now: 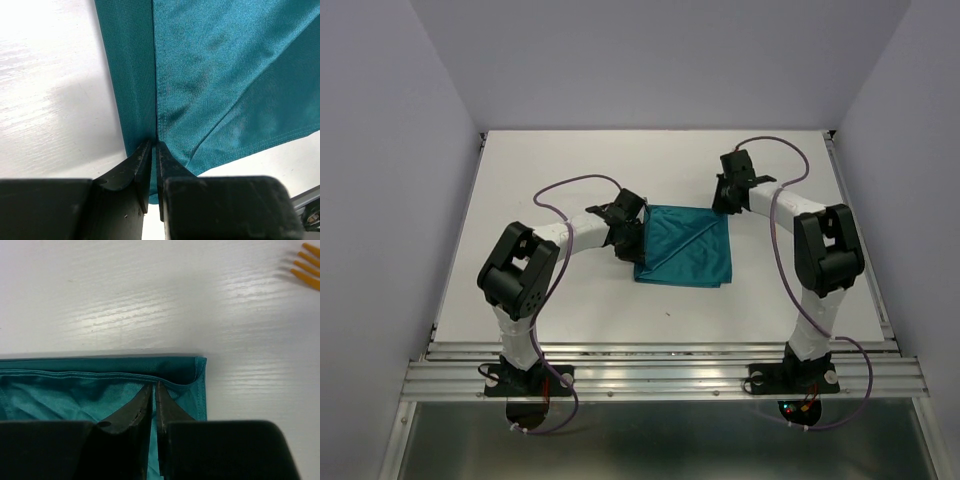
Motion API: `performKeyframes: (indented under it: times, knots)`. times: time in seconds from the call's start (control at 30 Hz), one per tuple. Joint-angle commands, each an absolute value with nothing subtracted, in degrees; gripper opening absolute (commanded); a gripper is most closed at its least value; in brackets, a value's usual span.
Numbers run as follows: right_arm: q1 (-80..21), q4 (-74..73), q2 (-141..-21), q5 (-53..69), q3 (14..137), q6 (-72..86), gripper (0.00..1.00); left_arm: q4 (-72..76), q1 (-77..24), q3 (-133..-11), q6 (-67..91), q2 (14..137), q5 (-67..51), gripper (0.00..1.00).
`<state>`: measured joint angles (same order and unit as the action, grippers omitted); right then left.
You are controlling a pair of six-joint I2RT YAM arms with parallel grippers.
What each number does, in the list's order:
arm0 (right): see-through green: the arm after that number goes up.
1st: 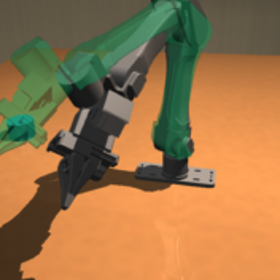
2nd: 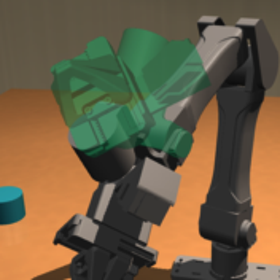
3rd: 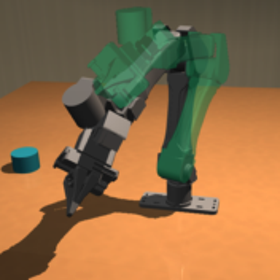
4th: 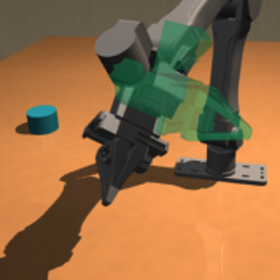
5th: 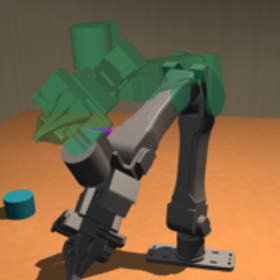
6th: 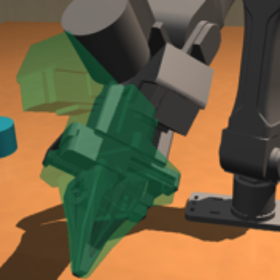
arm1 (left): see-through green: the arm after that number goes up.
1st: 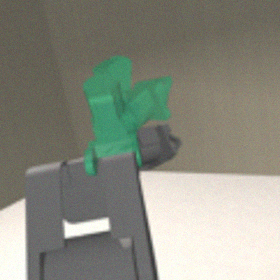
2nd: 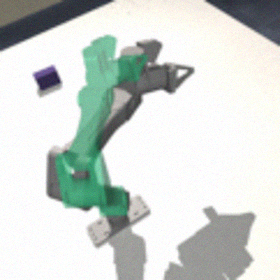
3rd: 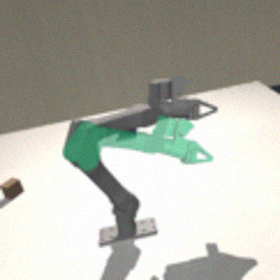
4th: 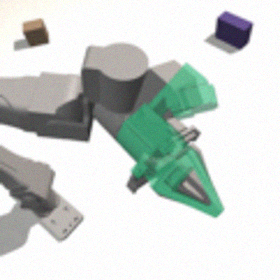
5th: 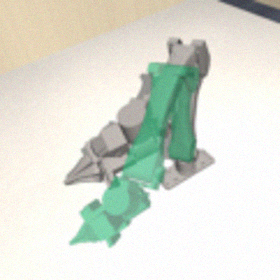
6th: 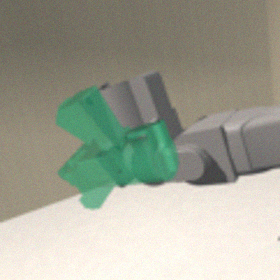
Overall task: Fold the napkin into a case and place the utensils inside
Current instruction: Smooth out the upper triangle-folded napkin at the center of the board.
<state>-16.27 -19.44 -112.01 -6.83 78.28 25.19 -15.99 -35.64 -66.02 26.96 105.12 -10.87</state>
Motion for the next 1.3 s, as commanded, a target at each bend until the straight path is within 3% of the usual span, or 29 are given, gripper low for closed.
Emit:
performKeyframes:
  times: [0.0,0.53,0.93,1.27]
  knots:
    - [-15.03,-18.72,-105.83,-10.10,78.84,23.91,0.13,-18.19,-35.95,-68.73,25.66,100.99,-9.32,0.20]
    - [-13.27,-17.93,-113.03,-8.00,77.96,24.43,0.12,-16.17,-35.95,-66.09,26.02,101.78,-10.02,0.20]
    - [-13.27,-18.89,-104.68,-6.78,77.88,24.61,0.13,-20.74,-35.95,-69.70,25.40,97.04,-8.08,0.20]
    - [-13.79,-16.97,-100.02,2.89,71.81,28.47,0.13,-17.93,-37.09,-63.55,25.75,92.29,-16.42,0.18]
